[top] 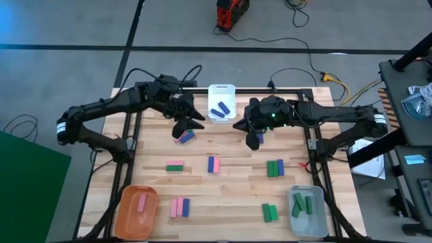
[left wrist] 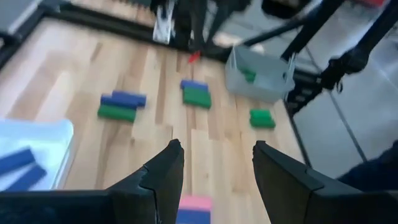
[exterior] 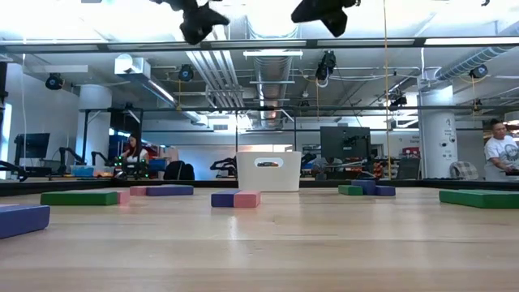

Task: Sort blocks
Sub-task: Put the blue block into the white bin

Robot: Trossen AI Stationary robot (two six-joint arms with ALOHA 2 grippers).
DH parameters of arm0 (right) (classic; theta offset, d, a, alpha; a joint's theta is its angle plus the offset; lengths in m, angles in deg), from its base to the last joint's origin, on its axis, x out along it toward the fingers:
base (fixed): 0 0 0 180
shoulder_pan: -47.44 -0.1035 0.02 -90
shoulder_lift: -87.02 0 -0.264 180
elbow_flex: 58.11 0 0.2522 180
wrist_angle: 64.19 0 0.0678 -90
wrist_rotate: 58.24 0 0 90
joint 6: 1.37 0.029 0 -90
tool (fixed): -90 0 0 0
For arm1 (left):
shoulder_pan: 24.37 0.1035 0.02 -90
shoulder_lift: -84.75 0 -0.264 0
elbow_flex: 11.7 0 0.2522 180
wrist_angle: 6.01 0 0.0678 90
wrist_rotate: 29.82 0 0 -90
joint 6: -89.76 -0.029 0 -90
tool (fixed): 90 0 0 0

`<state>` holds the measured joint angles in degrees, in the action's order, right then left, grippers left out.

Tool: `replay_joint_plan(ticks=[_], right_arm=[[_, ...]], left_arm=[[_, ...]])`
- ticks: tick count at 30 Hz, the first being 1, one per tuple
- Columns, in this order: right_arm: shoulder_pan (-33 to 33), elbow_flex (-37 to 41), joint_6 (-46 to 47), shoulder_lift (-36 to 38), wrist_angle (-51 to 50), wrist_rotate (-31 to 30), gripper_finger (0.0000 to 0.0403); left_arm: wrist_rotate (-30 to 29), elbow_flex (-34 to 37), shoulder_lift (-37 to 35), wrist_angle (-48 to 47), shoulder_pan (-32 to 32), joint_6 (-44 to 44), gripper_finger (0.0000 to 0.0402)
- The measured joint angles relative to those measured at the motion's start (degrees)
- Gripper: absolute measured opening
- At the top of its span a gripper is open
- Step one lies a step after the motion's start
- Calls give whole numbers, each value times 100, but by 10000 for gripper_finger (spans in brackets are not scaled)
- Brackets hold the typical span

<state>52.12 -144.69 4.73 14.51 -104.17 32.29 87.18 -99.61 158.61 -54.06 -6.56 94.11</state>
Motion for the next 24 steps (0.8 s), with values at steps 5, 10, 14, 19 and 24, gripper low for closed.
replay_joint_plan(ticks=[5,10,14,19,24], right_arm=[[196,192,-119,46,655,421,12],[403,423,-73,83,1517,960,12],[511,595,-69,83,2029,1341,12],[507,675,-139,194,2263,1510,12],[510,833,-325,437,2565,1330,10]], left_arm=[[-592,0,0,-754,-189,-339,169],[-909,0,0,-974,-359,-577,169],[-957,0,0,-1001,-469,-664,169],[-1303,0,0,-1052,-653,-802,169],[-1605,135,0,-925,-838,-925,169]])
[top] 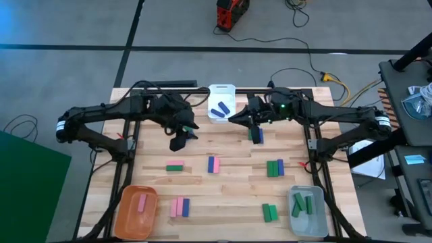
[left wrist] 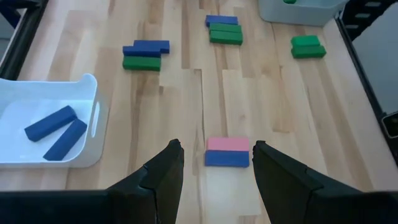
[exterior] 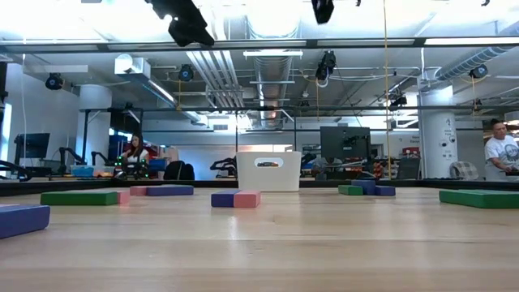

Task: Sort blocks
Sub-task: Put the blue block into the white bin

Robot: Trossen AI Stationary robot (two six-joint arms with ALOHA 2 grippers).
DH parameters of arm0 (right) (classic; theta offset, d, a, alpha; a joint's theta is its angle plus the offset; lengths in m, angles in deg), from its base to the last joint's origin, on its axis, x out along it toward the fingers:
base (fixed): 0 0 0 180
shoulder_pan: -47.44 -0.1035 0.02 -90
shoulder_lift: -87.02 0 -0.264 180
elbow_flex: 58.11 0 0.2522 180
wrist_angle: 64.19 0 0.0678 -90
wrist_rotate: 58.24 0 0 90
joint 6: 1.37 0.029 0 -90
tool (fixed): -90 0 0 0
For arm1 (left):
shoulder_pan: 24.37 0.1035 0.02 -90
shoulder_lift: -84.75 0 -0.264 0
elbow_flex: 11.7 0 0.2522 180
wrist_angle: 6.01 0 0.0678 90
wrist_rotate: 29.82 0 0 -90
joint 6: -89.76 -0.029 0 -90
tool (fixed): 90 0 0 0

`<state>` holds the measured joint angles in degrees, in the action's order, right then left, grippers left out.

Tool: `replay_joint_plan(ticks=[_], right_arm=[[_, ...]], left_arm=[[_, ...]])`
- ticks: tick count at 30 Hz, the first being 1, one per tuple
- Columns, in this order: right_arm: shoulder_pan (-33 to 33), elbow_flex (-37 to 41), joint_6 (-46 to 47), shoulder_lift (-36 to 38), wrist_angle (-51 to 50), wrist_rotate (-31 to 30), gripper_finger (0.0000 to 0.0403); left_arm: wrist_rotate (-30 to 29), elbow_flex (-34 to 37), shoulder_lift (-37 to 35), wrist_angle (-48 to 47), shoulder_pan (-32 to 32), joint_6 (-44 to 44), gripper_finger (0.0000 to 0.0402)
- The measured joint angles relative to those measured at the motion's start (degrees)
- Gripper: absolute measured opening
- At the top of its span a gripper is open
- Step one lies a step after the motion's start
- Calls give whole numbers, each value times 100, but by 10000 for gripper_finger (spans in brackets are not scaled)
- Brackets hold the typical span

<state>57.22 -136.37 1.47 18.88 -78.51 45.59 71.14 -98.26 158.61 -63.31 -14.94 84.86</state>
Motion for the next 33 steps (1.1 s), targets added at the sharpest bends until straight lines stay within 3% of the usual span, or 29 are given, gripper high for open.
replay_joint_plan(ticks=[4,12,20,33], right_arm=[[47,322,-6,349,678,-137,9],[55,805,370,773,424,-631,9],[55,914,401,653,383,-650,9],[55,914,421,435,385,-652,9]], left_arm=[[-14,366,2,555,-57,116,169],[-13,1178,4,1466,-129,362,169],[-130,1339,16,1559,-289,409,169],[-148,2038,54,2572,-440,695,169]])
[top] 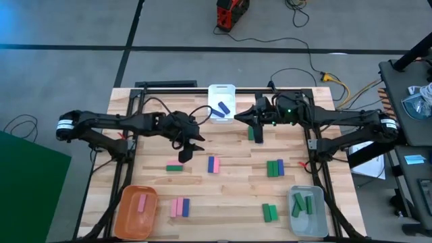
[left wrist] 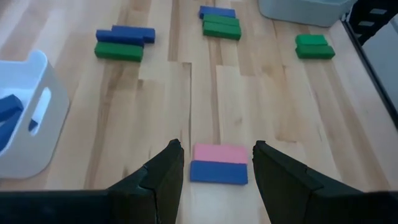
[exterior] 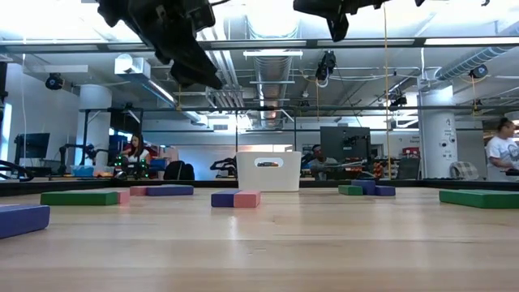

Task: Sort blocks
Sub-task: Put the blue block into the white bin

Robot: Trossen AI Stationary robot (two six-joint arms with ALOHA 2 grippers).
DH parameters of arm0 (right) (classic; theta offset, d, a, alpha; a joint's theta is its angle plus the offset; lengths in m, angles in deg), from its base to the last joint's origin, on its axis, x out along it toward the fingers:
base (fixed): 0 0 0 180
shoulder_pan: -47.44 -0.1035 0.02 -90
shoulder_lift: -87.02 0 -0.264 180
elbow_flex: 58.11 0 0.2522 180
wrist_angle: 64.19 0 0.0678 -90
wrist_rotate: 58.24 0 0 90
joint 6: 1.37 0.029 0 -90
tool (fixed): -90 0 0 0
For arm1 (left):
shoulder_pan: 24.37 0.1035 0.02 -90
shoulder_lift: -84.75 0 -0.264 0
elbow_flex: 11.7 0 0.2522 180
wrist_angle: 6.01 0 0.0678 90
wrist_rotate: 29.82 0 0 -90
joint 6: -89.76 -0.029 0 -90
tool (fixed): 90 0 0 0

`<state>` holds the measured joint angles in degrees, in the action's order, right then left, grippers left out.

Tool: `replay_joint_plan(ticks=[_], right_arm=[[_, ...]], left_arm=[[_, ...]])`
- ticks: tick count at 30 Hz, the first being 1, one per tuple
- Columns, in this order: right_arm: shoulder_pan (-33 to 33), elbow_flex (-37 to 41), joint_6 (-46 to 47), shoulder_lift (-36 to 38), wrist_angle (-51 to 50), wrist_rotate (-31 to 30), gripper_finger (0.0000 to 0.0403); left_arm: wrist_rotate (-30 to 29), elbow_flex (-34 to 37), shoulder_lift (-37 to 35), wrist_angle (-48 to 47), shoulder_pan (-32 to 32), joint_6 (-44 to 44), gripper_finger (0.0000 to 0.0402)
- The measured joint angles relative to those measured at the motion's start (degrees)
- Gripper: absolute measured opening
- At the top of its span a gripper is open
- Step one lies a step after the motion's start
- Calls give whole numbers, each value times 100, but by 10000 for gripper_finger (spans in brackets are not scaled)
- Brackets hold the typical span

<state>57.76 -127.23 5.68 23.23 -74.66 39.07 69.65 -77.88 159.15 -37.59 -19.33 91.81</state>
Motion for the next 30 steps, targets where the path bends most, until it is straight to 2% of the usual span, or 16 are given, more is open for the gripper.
replay_joint_plan(ticks=[9,15,22,27,30], right_arm=[[0,2,-2,-7,-18,0,9],[-4,2,0,-7,-22,0,9],[-4,4,0,-7,-51,0,9],[-5,4,2,-7,-181,2,9],[-4,9,16,-7,-285,2,10]], left_arm=[[0,91,624,306,-211,-146,194],[-151,73,1037,426,-222,-152,243],[-296,73,1417,524,-289,-577,308],[-737,74,1572,539,-440,-599,338],[-748,74,1638,544,-533,-591,350]])
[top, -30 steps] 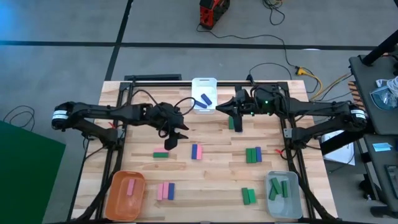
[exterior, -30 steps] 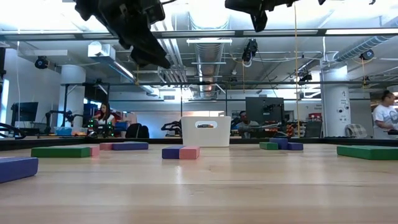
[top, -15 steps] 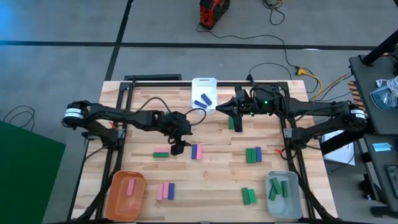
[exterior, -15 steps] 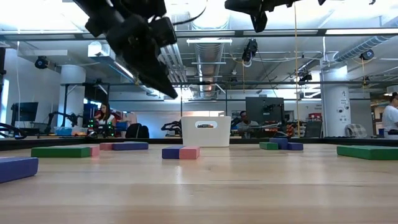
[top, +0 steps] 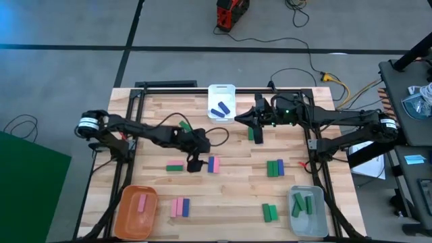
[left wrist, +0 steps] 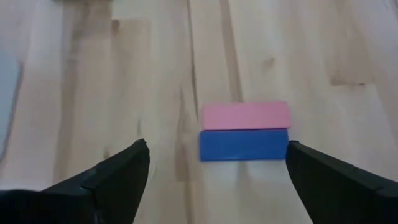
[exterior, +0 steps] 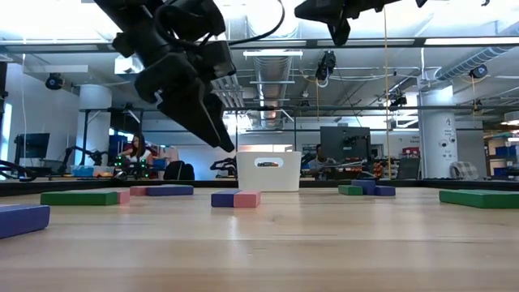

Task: Sort blocks
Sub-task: Put the blue block into the white bin

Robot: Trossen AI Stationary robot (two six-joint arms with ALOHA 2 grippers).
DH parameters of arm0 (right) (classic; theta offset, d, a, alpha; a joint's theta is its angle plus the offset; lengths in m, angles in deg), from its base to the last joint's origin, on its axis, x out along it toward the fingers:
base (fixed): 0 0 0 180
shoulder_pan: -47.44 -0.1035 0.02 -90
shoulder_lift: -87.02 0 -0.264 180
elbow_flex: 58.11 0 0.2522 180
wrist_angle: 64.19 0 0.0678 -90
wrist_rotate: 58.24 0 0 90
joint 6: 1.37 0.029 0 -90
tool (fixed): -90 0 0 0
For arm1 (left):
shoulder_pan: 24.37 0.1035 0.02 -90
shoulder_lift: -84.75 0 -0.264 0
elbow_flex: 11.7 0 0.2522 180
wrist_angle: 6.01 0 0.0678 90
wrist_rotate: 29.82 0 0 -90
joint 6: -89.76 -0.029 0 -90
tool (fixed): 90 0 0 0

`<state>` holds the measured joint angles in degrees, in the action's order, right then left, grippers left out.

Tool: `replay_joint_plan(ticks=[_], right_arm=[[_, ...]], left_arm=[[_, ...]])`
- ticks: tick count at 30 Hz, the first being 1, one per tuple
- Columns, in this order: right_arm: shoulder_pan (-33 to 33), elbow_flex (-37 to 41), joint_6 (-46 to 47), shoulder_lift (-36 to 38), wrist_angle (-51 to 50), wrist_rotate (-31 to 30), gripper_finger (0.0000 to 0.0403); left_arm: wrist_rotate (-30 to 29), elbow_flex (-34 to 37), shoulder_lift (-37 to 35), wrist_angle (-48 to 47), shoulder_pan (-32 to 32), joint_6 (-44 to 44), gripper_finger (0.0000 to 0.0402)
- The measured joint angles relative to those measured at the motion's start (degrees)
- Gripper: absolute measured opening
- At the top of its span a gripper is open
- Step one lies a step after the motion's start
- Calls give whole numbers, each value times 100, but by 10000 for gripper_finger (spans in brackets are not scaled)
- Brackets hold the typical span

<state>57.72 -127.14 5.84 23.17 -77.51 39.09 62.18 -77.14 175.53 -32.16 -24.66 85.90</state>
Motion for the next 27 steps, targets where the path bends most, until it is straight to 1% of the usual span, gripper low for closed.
replay_joint_plan(ticks=[10,14,19,27], right_arm=[[-1,0,131,0,-63,4,13],[0,0,196,0,-67,7,13],[-2,0,194,0,-66,7,13],[-2,3,173,0,-65,5,13]], left_arm=[[-12,-2,393,387,-328,139,364],[-339,-2,520,415,-412,363,365],[-157,1,705,382,-415,795,365],[-127,2,722,443,-468,797,365]])
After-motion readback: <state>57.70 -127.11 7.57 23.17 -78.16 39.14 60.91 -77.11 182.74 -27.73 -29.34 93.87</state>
